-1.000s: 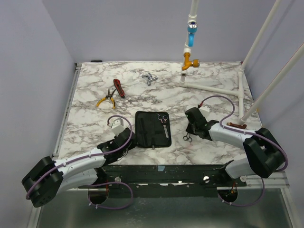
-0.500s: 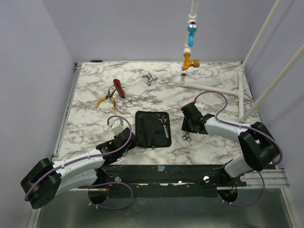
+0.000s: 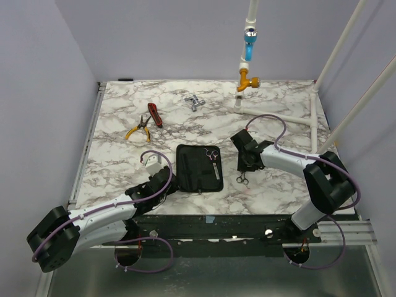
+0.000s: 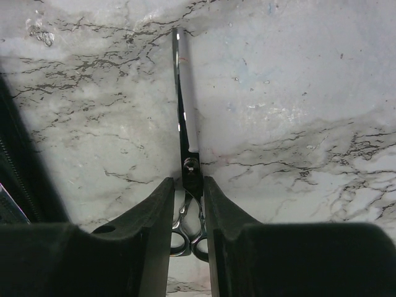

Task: Sort the hair-cutting tools
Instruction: Pick up the scissors from the center of the board.

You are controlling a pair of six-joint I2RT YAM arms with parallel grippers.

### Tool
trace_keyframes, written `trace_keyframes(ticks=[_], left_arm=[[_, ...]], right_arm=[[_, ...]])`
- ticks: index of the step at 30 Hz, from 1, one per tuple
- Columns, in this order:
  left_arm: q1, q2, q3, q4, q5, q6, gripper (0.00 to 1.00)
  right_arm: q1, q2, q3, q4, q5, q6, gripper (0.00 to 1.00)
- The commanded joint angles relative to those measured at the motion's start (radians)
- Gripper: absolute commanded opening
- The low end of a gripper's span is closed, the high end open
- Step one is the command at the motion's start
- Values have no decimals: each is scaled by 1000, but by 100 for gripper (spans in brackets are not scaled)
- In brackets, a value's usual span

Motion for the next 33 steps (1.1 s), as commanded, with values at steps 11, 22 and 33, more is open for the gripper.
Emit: trace_keyframes(ticks=[11, 22, 33], left_arm=[[-1, -10, -22, 15, 2, 1, 31], [-1, -81, -30, -25, -33, 2, 28], [1, -93, -13, -43, -43, 9, 17]], right_arm=[[6, 124, -35, -115, -65, -52, 15], [80, -155, 63, -246, -97, -10, 1], [391, -76, 227, -327, -106, 64, 1]])
